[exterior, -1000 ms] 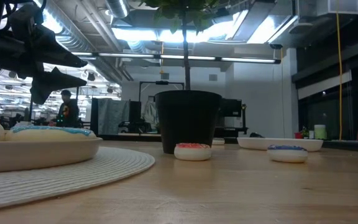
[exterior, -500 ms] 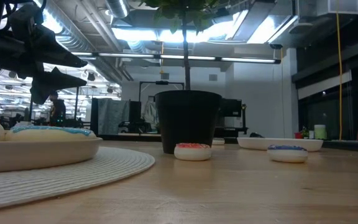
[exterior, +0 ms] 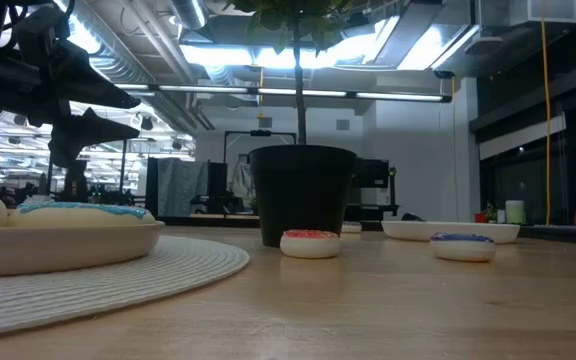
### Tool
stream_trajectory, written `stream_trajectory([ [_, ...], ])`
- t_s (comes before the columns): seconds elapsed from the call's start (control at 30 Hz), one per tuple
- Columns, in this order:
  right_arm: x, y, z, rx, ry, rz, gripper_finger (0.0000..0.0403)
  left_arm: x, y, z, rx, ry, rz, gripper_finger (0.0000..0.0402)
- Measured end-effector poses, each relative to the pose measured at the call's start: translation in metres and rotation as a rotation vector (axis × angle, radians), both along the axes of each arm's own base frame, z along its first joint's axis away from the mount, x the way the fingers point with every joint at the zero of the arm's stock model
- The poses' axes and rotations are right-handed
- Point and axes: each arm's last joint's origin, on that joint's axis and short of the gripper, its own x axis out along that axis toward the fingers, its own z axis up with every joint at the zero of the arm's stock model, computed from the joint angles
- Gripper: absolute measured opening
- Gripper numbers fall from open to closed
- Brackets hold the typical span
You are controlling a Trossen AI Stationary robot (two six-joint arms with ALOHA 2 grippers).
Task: Pick & Place donuts
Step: Put the large pink donut on the brown plate
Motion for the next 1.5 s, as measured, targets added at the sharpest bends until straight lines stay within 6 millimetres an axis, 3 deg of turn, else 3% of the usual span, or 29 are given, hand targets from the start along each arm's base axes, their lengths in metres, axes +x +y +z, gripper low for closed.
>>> stream_trajectory([
  [0.27, 0.026, -0.014, 0.041, 0.024, -0.063, -0.111, 0.0028, 0.0, 0.0, 0.0, 0.0, 0.0, 0.0, 0.0203],
  [0.53, 0.057, -0.035, 0.061, 0.056, -0.124, -0.22, 0.0027, 0.0, 0.0, 0.001, -0.031, -0.021, 0.013, 0.0203],
  [0.8, 0.114, -0.035, 0.068, 0.034, -0.183, -0.203, 0.0026, 0.001, -0.002, 0.004, -0.155, -0.065, -0.031, 0.0203],
  [1.0, 0.143, -0.026, 0.083, -0.053, -0.221, -0.191, 0.0026, 0.003, -0.005, 0.017, -0.239, -0.189, -0.136, 0.0203],
  [1.27, 0.164, -0.013, 0.111, -0.134, -0.438, -0.252, 0.0026, 0.002, -0.008, 0.034, -0.39, -0.364, -0.261, 0.0203],
  [1.37, 0.168, -0.011, 0.115, -0.176, -0.496, -0.27, 0.0026, 0.001, -0.009, 0.049, -0.376, -0.469, -0.305, 0.0203],
  [1.5, 0.171, -0.007, 0.117, -0.197, -0.561, -0.27, 0.0025, 0.004, -0.015, 0.086, -0.221, -0.511, -0.335, 0.0197],
])
